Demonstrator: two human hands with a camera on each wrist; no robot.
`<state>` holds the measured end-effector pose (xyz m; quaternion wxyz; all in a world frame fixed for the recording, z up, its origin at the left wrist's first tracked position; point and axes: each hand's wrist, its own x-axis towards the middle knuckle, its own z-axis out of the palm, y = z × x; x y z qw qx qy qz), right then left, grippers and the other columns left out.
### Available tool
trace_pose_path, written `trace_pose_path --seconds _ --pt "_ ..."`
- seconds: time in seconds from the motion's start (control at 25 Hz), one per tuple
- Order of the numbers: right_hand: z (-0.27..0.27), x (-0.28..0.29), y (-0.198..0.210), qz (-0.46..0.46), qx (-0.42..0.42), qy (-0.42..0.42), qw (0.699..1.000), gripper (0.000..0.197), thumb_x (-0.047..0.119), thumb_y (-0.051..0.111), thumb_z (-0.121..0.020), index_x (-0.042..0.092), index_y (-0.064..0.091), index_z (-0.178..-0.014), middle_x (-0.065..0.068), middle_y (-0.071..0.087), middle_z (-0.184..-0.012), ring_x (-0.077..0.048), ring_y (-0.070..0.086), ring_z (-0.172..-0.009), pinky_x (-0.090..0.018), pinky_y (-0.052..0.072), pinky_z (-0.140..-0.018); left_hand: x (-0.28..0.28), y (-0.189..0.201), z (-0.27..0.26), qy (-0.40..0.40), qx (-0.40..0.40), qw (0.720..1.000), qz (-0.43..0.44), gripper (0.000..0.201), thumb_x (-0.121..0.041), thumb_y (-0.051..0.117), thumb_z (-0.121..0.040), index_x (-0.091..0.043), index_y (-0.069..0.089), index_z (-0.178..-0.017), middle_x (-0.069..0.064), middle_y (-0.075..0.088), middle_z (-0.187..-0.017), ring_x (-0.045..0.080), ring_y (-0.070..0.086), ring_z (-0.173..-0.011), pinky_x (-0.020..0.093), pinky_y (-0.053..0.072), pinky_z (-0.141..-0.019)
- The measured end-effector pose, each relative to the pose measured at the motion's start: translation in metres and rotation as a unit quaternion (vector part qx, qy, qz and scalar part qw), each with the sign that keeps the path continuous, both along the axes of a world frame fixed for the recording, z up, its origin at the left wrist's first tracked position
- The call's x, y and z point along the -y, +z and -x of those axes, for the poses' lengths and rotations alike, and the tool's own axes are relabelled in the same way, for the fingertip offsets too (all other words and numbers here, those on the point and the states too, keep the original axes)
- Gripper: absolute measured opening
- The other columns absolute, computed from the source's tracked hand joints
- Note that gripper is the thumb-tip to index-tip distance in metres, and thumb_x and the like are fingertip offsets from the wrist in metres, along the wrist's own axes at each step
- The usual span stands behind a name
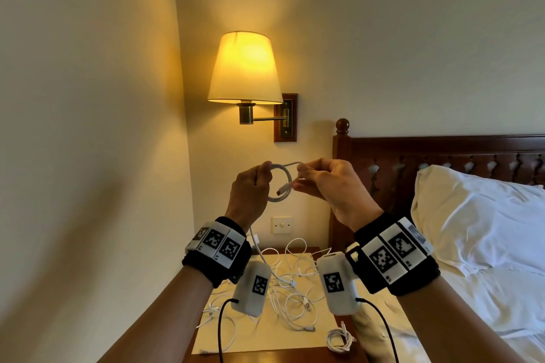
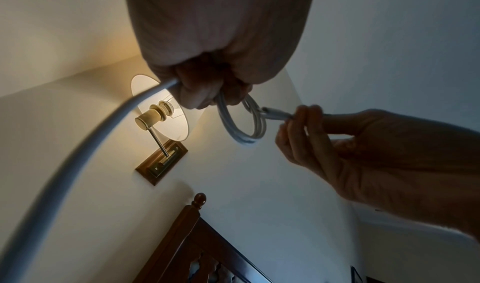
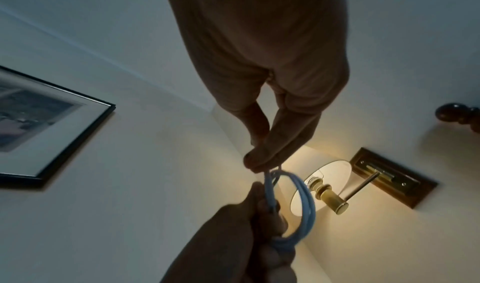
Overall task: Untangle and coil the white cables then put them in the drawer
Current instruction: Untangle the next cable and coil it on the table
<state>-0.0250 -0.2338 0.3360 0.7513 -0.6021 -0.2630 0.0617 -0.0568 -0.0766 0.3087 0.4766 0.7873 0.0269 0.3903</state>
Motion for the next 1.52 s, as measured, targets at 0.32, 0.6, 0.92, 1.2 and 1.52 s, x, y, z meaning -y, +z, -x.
trace_pose_path --seconds 0.32,0.6,0.92,1.2,1.52 --pt "-0.002 -0.024 -0.035 0.141 0.367 -0.256 0.883 0.013 0.024 0.082 -0.075 0.016 0.071 -0.076 0.007 0.064 -0.078 -0.007 0.058 -0.066 -0.018 0.047 -0.057 0.01 0.01 0.015 -0.057 -0.028 0.992 0.11 0.042 -0.04 0.036 -0.102 -0.016 0.049 -0.069 -0.003 0.04 -0.057 0.011 0.033 -0.053 0.025 0.028 -0.051" --pt "-0.024 -0.033 -0.037 0.09 0.341 -0.241 0.904 0.03 0.01 0.074 -0.079 0.018 0.049 -0.094 0.005 0.059 -0.094 -0.009 0.057 -0.086 -0.017 0.047 -0.072 0.019 0.014 0.021 -0.107 -0.05 0.981 0.155 0.042 -0.043 0.035 -0.101 -0.019 0.045 -0.068 -0.004 0.033 -0.059 0.011 0.027 -0.053 0.026 0.024 -0.05" --pt "-0.009 -0.026 -0.042 0.115 0.331 -0.048 0.935 0.028 0.036 0.043 -0.101 0.018 0.041 -0.122 0.0 0.057 -0.065 -0.014 0.044 -0.055 -0.025 0.041 -0.058 0.009 0.023 0.019 -0.1 -0.011 0.978 0.181 0.044 -0.042 0.037 -0.101 -0.02 0.047 -0.065 -0.007 0.037 -0.057 0.009 0.029 -0.053 0.026 0.026 -0.053" --pt "-0.017 -0.026 -0.052 0.04 0.157 0.013 0.987 0.026 0.029 0.043 -0.102 0.015 0.066 -0.104 0.009 0.043 -0.066 -0.006 0.038 -0.056 -0.026 0.038 -0.06 0.003 0.015 0.017 -0.104 -0.015 0.977 0.186 0.043 -0.042 0.037 -0.101 -0.019 0.047 -0.067 -0.008 0.036 -0.055 0.009 0.026 -0.052 0.027 0.023 -0.051" --pt "-0.016 -0.022 -0.036 -0.149 -0.017 0.174 0.973 0.029 0.022 0.039 -0.104 0.012 0.064 -0.092 0.002 0.052 -0.07 -0.008 0.035 -0.054 -0.02 0.034 -0.053 -0.01 -0.012 0.012 -0.104 -0.009 0.991 0.086 0.04 -0.04 0.042 -0.1 -0.014 0.072 -0.096 -0.005 0.062 -0.076 0.007 0.039 -0.056 0.023 0.034 -0.055"
